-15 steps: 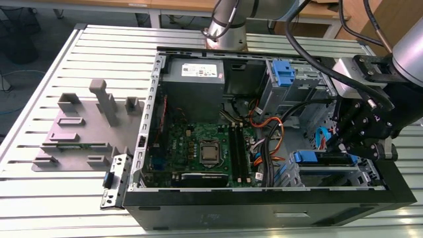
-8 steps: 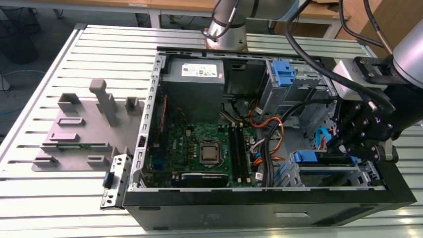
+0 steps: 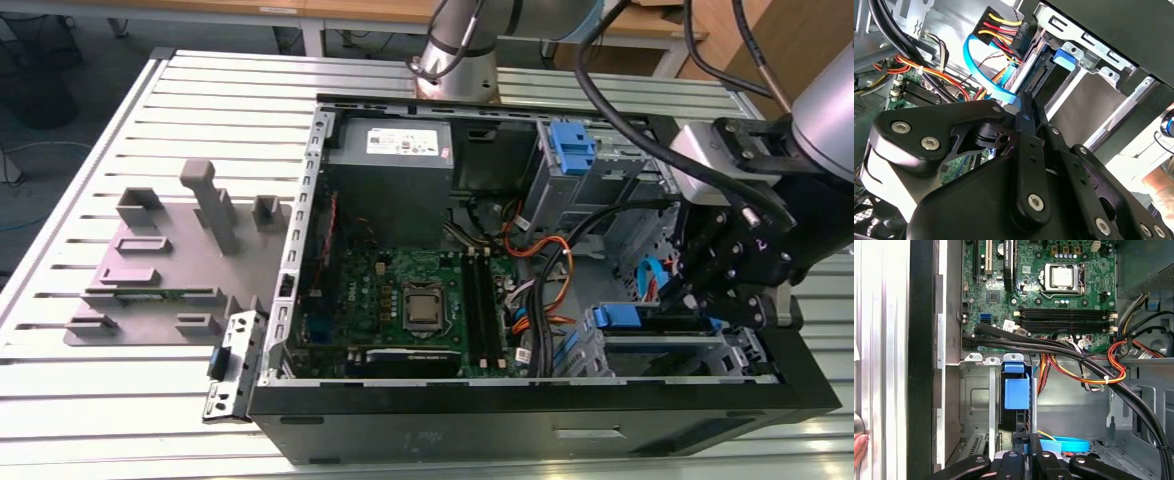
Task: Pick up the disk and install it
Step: 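Insert the first disk wire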
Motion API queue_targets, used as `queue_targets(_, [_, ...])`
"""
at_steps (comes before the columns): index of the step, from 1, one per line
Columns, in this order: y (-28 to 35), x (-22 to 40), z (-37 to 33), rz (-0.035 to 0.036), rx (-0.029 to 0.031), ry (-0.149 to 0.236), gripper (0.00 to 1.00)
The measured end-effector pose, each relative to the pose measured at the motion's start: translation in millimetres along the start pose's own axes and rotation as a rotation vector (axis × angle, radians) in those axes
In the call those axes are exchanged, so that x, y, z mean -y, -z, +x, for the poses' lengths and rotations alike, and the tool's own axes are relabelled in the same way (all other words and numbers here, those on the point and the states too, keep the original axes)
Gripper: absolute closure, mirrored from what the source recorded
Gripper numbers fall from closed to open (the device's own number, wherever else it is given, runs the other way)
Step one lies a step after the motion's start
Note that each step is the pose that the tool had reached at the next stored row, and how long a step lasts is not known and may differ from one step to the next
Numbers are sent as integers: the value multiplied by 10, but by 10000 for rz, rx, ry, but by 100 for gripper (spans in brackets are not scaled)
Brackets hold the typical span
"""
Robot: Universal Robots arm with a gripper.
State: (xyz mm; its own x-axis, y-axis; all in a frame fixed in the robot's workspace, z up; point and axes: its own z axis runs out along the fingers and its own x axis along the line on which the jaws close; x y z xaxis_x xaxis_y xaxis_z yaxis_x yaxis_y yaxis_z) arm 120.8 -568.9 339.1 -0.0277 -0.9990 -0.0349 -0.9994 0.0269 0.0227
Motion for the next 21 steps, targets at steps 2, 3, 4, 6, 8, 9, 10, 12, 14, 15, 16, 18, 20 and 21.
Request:
queue_targets(2, [-6, 0, 0, 0, -4, 0, 84])
queue_targets(3, [-8, 0, 0, 0, -6, 0, 84])
queue_targets(4, [-10, 0, 1, 0, -7, 0, 84])
queue_targets(6, [-10, 0, 1, 0, -8, 0, 84])
queue_targets(8, [-11, 0, 0, 0, -7, 0, 84])
queue_targets(9, [-11, 0, 0, 1, -6, 0, 84])
queue_targets(10, [-14, 0, 0, 0, -5, 0, 84])
queue_targets(12, [-21, 0, 1, 0, -5, 0, 84])
queue_targets(14, [-21, 0, 1, 0, -6, 0, 84])
queue_targets(15, [-20, 0, 1, 0, -7, 0, 84])
queue_targets(16, [-21, 0, 1, 0, -8, 0, 84])
queue_targets(18, [-35, 1, 1, 0, -3, 0, 84])
queue_targets(20, [-39, 1, 1, 0, -7, 0, 84])
queue_targets(21, [-39, 1, 2, 0, -8, 0, 84])
